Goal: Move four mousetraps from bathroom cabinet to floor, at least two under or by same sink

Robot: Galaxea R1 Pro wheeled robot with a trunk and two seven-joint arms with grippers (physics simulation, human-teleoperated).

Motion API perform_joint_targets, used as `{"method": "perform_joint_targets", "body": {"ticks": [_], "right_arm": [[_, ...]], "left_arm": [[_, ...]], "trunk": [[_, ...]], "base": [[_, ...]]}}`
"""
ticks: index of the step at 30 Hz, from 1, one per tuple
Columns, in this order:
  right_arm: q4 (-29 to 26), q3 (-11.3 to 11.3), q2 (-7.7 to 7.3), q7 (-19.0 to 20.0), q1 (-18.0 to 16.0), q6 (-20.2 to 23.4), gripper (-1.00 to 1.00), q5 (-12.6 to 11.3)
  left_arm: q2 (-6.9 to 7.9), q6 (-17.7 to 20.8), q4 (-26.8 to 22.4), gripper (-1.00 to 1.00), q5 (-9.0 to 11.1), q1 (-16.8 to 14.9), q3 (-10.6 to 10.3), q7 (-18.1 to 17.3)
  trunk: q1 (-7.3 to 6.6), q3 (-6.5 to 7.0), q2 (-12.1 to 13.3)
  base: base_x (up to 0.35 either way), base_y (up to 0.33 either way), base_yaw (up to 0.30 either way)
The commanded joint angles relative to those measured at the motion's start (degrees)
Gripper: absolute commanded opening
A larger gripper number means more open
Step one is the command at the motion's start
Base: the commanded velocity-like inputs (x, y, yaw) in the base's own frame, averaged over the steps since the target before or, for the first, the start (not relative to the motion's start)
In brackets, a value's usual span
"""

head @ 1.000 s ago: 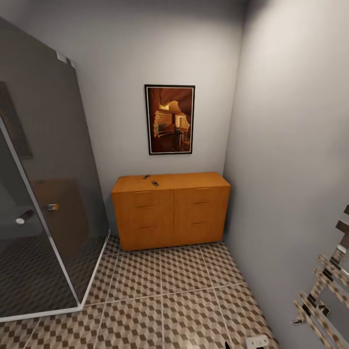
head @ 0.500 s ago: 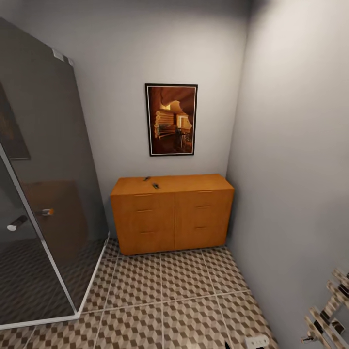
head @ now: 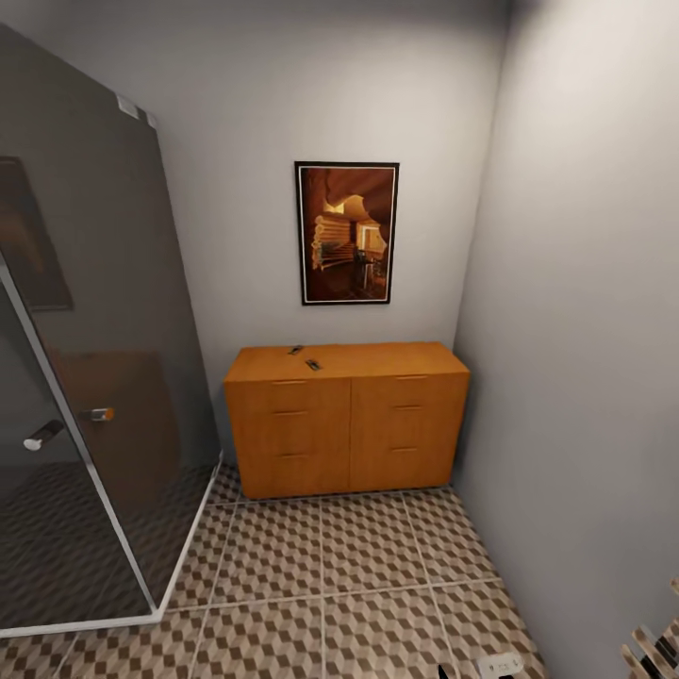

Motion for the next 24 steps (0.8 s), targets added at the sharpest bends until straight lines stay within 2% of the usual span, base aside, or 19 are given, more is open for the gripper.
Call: {"method": "perform_joint_targets", "body": {"ticks": [1, 24], "right_arm": [[0.1, 0.3, -0.03, 0.2, 0.0, -0.2, 1.00, -0.4], [0.0, 0.3, -0.03, 0.2, 0.0, -0.2, 1.00, -0.4]], "left_arm": [[-0.06, -0.3, 0.2, 1.00, 0.4, -0.1, -0.5, 0.1], [-0.06, -0.3, 0.2, 1.00, 0.4, -0.1, -0.5, 0.1]], "trunk": [[0.02, -0.02, 0.0], [0.02, -0.02, 0.0]], "base": [[0.020, 0.000, 0.101], [0.003, 0.000, 0.135]]}}
